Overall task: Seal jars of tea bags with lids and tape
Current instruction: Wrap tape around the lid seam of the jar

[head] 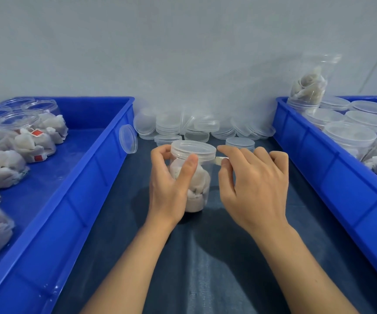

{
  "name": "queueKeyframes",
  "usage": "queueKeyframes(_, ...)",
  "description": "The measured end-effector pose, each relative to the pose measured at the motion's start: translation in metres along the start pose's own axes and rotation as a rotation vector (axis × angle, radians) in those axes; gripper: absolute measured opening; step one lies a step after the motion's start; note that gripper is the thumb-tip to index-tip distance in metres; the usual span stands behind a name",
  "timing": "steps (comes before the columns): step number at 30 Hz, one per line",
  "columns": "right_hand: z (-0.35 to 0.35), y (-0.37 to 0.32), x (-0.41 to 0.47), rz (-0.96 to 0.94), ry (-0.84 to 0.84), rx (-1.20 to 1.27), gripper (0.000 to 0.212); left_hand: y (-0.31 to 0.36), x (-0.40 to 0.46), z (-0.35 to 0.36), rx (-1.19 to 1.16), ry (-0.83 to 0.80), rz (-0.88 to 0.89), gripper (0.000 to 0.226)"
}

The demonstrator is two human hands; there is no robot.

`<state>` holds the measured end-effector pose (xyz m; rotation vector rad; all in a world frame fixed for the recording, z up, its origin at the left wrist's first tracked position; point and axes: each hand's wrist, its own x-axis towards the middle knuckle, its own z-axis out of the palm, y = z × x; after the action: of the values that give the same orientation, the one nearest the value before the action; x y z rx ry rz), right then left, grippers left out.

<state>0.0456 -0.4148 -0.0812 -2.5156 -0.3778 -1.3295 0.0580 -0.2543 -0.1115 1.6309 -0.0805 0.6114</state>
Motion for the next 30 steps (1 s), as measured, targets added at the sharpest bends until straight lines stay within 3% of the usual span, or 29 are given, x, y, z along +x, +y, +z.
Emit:
queueKeyframes(7,0.002,0.004,-0.001,0.025,0.008,0.008,0.028,0.004,0.000,0.004,0.023,0.062,-0.012,0.065)
queueKeyframes(17,0.005,0.010,-0.002,0.038,-0.005,0.003,0.027,0.007,0.002,-0.003,-0.002,0.011,-0.074,0.054)
queueKeyframes(30,0.003,0.009,-0.001,0.079,-0.031,0.028,0.029,0.010,0.001,-0.004,-0.020,-0.051,-0.159,0.066)
